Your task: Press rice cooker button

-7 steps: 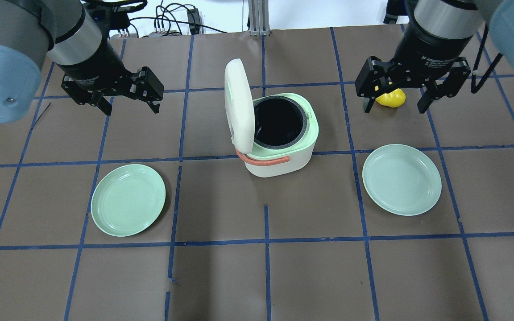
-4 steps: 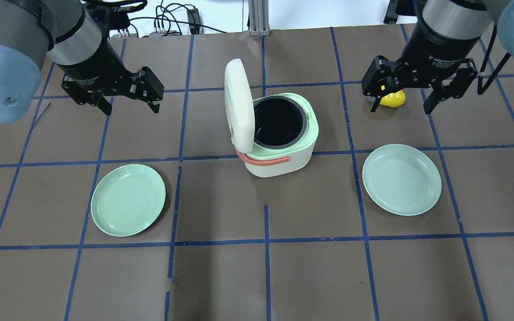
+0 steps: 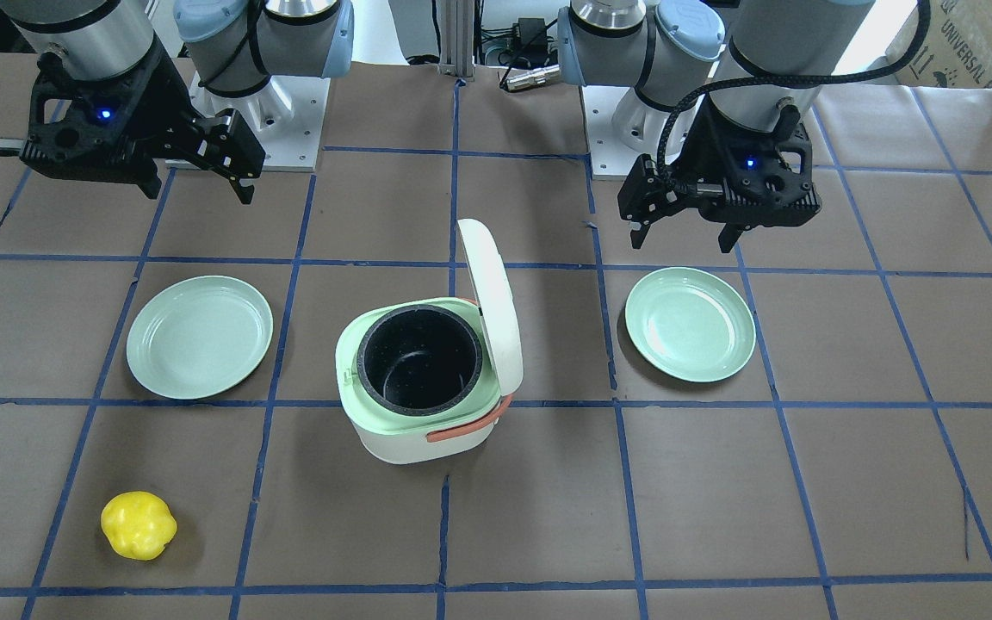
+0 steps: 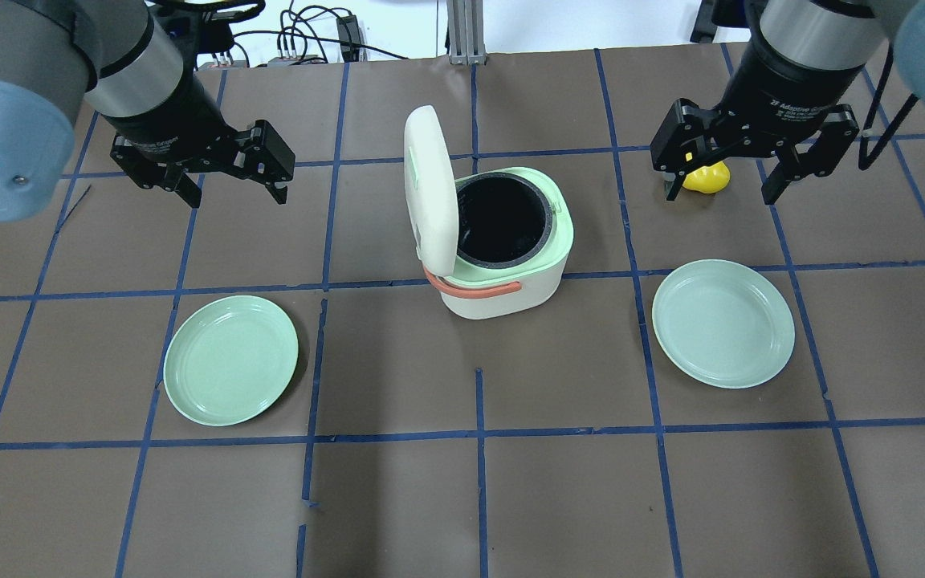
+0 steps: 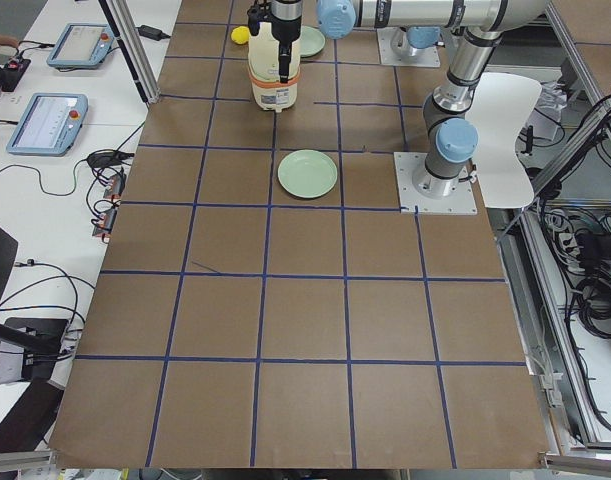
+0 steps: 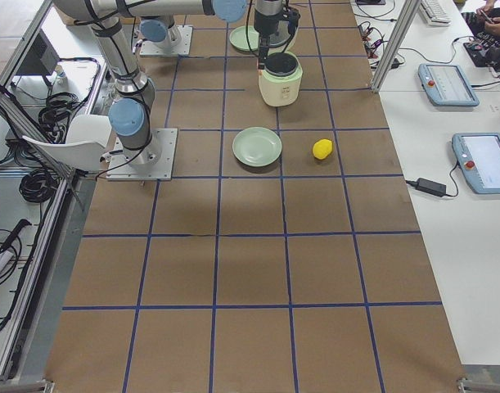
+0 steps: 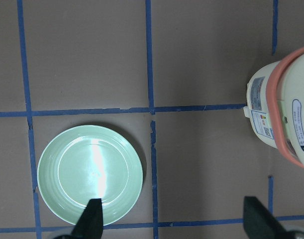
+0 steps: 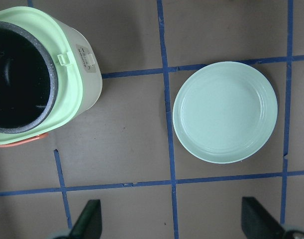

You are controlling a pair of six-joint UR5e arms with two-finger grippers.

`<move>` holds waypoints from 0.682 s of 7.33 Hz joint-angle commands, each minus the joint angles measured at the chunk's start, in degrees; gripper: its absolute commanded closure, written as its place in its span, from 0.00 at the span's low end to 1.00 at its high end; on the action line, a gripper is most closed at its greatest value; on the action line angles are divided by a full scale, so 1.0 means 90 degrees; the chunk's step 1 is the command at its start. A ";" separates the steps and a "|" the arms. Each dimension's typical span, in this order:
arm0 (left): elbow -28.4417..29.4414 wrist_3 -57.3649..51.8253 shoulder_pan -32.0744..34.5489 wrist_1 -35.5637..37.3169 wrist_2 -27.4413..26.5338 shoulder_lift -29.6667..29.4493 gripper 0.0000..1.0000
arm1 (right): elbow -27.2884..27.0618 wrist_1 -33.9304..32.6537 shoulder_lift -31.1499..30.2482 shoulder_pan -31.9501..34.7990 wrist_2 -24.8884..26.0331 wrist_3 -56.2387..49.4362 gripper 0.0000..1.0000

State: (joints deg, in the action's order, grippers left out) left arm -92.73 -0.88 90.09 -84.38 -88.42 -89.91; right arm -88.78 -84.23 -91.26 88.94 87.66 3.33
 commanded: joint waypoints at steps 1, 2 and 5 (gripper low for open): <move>0.0000 0.0000 0.0000 0.0000 0.0000 0.0000 0.00 | 0.0010 0.0014 0.0003 0.0010 -0.0003 0.0010 0.00; 0.0000 0.0000 0.0000 0.0000 0.0000 0.0000 0.00 | 0.0020 0.0033 -0.0006 0.0010 -0.0013 0.0146 0.00; 0.0000 0.0000 0.0000 0.0000 0.0000 0.0000 0.00 | 0.0020 0.0033 -0.0026 0.0010 -0.0013 0.0176 0.00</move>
